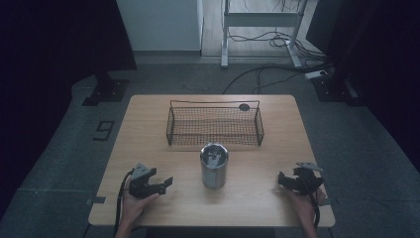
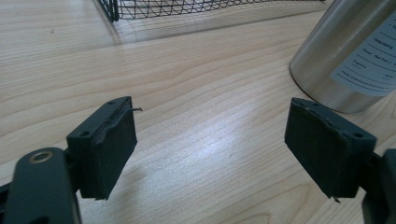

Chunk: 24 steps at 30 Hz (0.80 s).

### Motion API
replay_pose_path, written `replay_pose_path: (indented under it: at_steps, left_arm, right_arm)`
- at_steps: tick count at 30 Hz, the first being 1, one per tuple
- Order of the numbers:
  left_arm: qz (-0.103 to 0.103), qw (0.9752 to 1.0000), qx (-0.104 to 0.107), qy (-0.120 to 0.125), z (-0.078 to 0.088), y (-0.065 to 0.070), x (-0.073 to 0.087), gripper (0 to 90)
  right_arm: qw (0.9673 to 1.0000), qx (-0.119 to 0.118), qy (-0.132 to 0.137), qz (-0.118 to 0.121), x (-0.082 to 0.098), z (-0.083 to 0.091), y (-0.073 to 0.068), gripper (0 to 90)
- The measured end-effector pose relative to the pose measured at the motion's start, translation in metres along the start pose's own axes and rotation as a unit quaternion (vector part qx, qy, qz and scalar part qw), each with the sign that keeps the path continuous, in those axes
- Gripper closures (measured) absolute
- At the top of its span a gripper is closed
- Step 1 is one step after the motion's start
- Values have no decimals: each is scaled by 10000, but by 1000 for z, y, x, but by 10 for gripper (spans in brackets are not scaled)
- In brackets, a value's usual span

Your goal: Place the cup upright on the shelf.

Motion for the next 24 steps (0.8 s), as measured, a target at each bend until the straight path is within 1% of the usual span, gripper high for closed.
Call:
replay_pose_path:
  at_steps: [4,10,17,21,23,24]
  left_arm:
    - [-25,10000,2,8,1,0,-1,164]
    - [-19,10000,-18,-78,-1,0,2,153]
    - [58,9999,-91,-34,1,-3,2,150]
    - [108,9999,-68,-1,2,-3,1,151]
    - [99,9999,-64,10,2,-3,1,150]
    - [72,9999,-102,1,2,-3,1,149]
  right_arm:
    - [10000,-29,3,32,0,0,0,0]
    - [9999,-85,14,85,1,1,1,0]
    - [9998,-135,24,134,2,2,2,0]
    - [9998,-136,24,133,2,2,2,0]
    - [9998,-135,25,134,2,2,2,0]
    - [9998,-134,24,133,2,2,2,0]
Point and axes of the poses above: each handheld gripper's, and its own axes: z roughly backward along the jaws, x roughly out of its underside, y roughly to its right, the point moved 7 cm from there along -z, roughly forward along the jaws, and after that the axes turned 11 degrees about x, right-handed, at the moved point
